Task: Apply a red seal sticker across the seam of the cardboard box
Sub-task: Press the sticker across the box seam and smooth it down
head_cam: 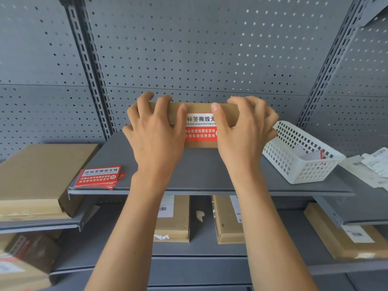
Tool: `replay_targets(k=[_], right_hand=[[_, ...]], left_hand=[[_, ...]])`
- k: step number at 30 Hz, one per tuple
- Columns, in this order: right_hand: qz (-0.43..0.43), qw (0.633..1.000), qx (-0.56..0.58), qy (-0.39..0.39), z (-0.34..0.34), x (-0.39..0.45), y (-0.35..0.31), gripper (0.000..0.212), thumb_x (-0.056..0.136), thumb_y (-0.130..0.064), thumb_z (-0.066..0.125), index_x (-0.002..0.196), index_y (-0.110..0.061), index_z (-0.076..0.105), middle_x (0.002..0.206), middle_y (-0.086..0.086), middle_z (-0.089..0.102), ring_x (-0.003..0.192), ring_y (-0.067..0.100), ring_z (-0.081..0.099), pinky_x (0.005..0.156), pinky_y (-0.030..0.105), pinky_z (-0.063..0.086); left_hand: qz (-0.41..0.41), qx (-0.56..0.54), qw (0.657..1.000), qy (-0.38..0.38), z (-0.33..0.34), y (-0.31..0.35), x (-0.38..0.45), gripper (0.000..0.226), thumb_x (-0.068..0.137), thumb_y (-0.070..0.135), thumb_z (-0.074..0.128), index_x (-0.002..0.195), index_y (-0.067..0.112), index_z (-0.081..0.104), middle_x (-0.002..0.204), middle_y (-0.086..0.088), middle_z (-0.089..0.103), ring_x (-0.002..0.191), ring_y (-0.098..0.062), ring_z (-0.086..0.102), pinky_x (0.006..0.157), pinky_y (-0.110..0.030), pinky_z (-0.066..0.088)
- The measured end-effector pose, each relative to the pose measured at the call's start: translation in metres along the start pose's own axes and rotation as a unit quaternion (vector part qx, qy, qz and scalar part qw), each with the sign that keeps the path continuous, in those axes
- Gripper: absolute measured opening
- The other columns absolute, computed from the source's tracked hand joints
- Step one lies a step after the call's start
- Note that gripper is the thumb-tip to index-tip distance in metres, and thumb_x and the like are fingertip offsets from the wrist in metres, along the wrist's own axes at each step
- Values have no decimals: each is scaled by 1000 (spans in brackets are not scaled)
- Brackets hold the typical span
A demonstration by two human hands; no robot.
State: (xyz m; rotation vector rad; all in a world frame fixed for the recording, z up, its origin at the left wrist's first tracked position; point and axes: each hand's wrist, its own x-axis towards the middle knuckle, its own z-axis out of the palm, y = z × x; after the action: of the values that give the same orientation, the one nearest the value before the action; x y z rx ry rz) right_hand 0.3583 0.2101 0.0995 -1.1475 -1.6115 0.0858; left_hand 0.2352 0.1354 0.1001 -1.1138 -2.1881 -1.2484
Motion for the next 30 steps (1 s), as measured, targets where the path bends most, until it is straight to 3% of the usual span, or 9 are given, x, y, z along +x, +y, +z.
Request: replay_targets(k=[4,10,15,18,25,30], right_hand=[[-11,999,45,-10,-4,2,8,25,97,-50,58,109,-33,72,127,-7,58,126,27,40,92,39,28],[-27,998,59,-10,-12,4,15,29,103,-33,50,124,-30,70,137,-5,60,126,30,43,97,42,34],[-74,995,16,-62,-25,-1,9,64,91,-67,51,142,-29,56,156,-2,45,138,31,36,109,48,30],[-91,993,-4,-70,-27,-2,6,73,86,-73,53,145,-30,52,160,-1,40,141,32,34,110,51,30],[-99,992,41,-62,-32,3,8,43,98,-46,59,137,-28,63,154,-1,48,138,33,38,108,48,31],[-97,991,75,-53,-35,3,11,33,104,-29,50,133,-26,66,151,-1,52,138,32,40,108,49,34]], left_hand=[[9,-7,1000,9,-1,-3,-1,38,107,45,43,135,27,62,151,-4,47,138,-31,41,99,-52,38],[50,-19,999,-7,-7,-7,-2,45,108,39,34,147,28,53,157,-6,43,141,-34,38,100,-57,38],[103,7,994,-38,-18,-13,-1,67,97,71,35,153,34,44,167,-6,30,146,-37,32,107,-56,34],[116,23,992,-37,-21,-15,1,73,93,76,38,152,34,46,168,-8,27,147,-40,32,106,-57,35],[135,25,990,-28,-27,-22,3,53,106,55,36,152,31,46,168,-9,28,148,-42,30,105,-61,35],[137,15,990,-33,-30,-22,3,49,108,45,30,152,31,45,168,-9,29,149,-43,29,104,-63,36]])
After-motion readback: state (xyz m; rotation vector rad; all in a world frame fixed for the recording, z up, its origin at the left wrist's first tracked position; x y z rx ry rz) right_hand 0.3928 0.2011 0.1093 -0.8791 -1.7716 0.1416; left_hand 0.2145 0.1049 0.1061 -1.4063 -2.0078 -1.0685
